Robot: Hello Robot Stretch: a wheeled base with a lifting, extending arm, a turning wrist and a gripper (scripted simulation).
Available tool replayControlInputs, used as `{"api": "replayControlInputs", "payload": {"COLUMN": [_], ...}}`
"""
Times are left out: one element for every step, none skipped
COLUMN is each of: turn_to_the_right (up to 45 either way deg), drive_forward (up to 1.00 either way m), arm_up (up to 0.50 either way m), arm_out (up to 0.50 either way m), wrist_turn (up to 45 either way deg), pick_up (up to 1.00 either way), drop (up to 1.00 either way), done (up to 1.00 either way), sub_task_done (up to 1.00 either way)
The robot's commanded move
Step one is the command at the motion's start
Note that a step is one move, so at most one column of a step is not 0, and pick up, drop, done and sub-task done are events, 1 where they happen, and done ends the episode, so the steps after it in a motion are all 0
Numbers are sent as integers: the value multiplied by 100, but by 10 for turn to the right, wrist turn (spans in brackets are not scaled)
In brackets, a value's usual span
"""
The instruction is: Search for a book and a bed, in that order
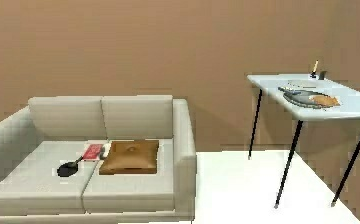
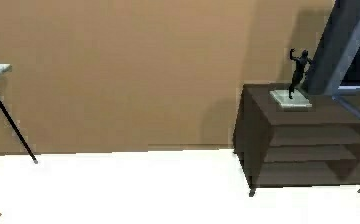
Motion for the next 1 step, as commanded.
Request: {"api": "replayControlInputs", "payload": {"turn_to_the_right": [-90], "drive_forward": [0], "arm_up": [0], "arm_out": [0], "wrist_turn": [0], "pick_up": [0], "drop": [0], "done": [0], "sub_task_done": [0]}}
